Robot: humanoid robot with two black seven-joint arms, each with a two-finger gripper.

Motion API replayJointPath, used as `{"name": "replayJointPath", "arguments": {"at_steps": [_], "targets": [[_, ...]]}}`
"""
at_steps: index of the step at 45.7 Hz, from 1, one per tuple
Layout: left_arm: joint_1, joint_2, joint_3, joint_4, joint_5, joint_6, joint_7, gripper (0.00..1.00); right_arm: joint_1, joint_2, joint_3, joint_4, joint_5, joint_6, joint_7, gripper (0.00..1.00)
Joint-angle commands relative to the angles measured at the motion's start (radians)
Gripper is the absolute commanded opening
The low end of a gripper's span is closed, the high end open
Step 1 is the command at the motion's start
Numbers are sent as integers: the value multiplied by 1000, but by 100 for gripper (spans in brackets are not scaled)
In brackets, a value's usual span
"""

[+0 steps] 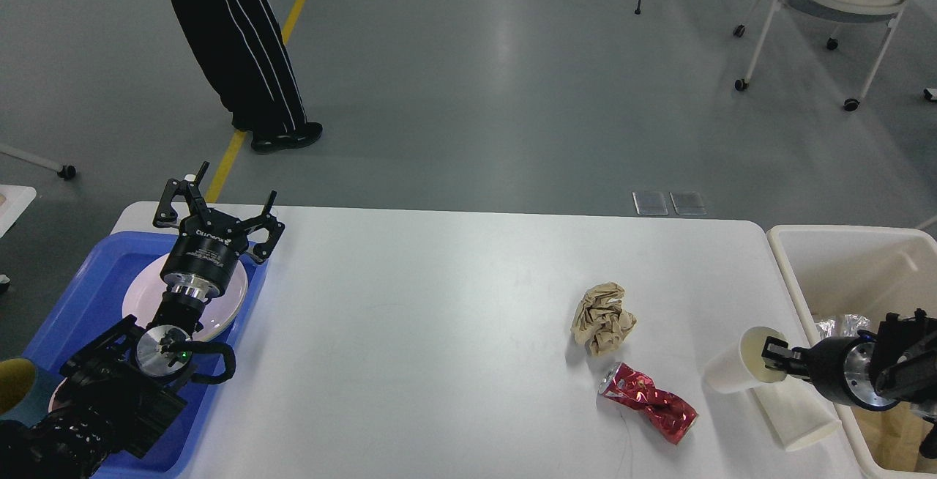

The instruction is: Tidy desktop

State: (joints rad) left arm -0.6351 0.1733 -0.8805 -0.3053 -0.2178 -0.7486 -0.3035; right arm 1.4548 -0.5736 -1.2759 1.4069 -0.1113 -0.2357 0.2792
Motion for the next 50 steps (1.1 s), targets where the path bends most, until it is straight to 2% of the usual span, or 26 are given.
{"name": "replayJointPath", "arguments": {"at_steps": [1,6,8,9,10,17,24,31,36,43,50], "targets": [[0,0,0,0,0,0,0,99,175,1,-40,76,-5,33,-2,0],[0,0,2,0,0,0,0,99,419,14,-79,136,-10,188,-2,0],[0,0,0,0,0,0,0,99,516,23,-79,148,-10,272,-2,0],[0,0,0,0,0,0,0,99,623,47,-76,159,-10,371,0,0],[0,0,0,0,0,0,1,99,662,61,-76,165,-10,407,0,0],[0,0,0,0,0,0,1,99,887,169,-60,225,-11,553,0,0],[0,0,2,0,0,0,0,99,987,245,-26,262,-13,561,-2,0],[0,0,0,0,0,0,0,99,967,232,-52,245,-13,546,-8,0],[0,0,0,0,0,0,0,99,889,193,-129,202,-13,492,-8,0],[0,0,0,0,0,0,0,99,684,109,-223,6,-13,409,-9,0],[0,0,2,0,0,0,0,99,432,-5,-230,-245,1,360,-9,0]]}}
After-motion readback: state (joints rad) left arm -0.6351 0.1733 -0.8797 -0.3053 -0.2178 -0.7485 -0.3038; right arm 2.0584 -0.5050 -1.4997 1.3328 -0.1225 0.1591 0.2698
